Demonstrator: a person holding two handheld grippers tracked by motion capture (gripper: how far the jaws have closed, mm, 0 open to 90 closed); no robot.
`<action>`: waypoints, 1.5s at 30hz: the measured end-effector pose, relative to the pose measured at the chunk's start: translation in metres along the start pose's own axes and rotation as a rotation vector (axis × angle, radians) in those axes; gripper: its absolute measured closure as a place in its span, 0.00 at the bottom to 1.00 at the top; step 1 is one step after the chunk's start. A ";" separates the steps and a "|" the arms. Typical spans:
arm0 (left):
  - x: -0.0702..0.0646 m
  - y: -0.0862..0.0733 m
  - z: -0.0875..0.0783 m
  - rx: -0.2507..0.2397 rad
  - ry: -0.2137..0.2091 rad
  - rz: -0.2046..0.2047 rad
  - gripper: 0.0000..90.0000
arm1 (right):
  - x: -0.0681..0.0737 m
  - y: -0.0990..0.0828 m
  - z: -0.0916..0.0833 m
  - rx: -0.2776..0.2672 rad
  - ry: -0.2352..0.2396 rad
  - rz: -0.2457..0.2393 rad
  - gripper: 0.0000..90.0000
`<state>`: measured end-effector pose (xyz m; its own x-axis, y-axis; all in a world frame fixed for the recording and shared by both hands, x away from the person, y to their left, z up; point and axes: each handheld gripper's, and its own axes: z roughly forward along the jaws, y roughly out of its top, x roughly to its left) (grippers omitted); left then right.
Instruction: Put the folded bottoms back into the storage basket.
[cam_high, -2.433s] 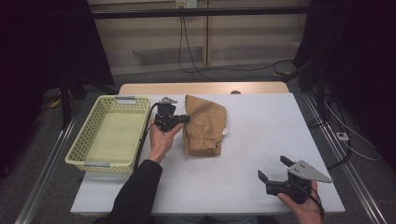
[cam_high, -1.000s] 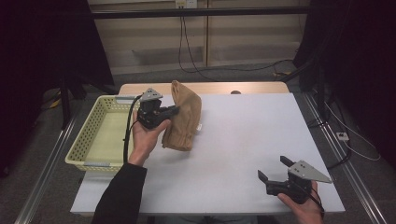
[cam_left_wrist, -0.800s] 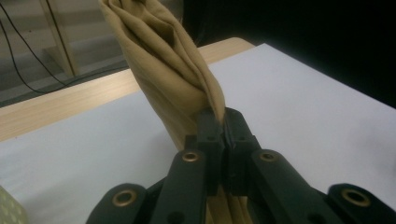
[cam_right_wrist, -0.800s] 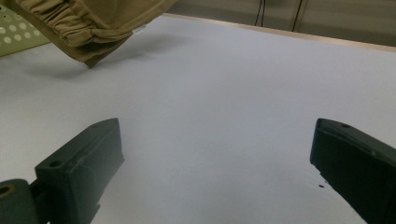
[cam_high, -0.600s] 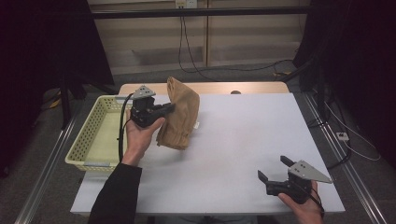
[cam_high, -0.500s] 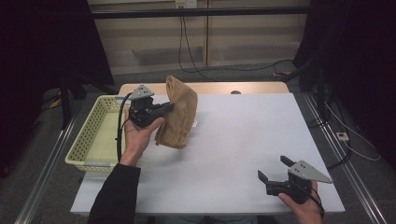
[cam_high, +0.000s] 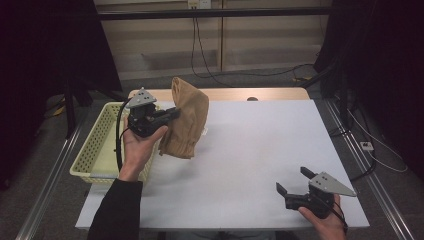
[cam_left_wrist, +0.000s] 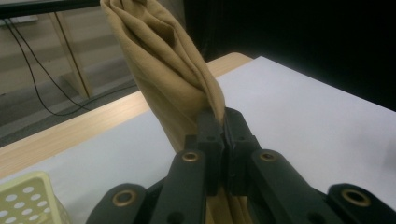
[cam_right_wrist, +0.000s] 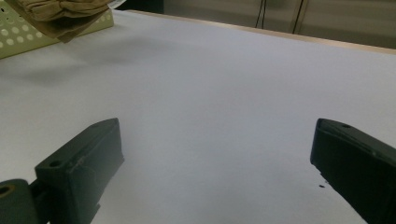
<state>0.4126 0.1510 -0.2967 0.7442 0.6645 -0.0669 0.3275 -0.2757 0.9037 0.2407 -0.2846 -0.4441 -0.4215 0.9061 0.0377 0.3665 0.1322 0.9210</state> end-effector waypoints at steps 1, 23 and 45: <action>-0.001 0.001 -0.002 -0.003 0.003 0.006 0.97 | 0.000 0.000 0.000 0.000 -0.001 0.002 0.02; -0.004 0.007 -0.040 -0.044 0.061 0.054 0.97 | 0.001 0.000 0.000 0.000 0.008 -0.006 0.02; 0.007 0.010 -0.081 -0.091 0.136 0.058 0.97 | 0.002 0.000 0.000 -0.002 0.019 -0.010 0.02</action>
<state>0.3740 0.2090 -0.2540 0.6727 0.7389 0.0383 0.2277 -0.2561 0.9395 0.2399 -0.2826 -0.4438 -0.4410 0.8967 0.0363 0.3604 0.1399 0.9222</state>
